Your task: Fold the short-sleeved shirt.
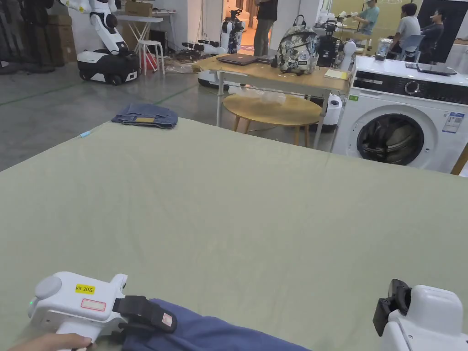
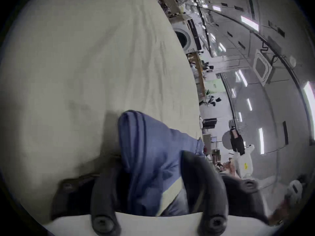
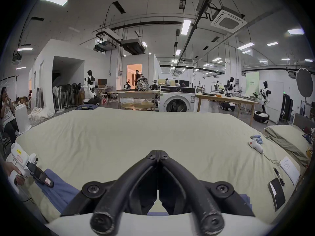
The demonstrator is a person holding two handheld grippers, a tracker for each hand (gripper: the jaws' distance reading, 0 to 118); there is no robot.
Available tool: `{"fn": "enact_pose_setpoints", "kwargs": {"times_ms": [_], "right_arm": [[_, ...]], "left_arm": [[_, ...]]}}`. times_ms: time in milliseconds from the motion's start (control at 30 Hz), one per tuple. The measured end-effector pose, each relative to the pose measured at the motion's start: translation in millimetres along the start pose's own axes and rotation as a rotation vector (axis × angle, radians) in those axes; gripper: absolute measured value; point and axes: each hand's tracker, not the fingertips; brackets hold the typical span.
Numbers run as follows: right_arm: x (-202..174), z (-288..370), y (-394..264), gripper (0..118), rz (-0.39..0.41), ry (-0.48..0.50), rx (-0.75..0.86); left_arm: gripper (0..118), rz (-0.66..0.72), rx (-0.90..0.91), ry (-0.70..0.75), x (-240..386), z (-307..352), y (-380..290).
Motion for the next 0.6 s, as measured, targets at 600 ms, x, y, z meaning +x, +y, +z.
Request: {"fn": "enact_pose_setpoints", "kwargs": {"times_ms": [600], "right_arm": [[6, -1, 1, 0, 0.005, -0.012, 0.002]], "left_arm": [[3, -0.123, 0.174, 0.202, 50, 73, 8]]}}
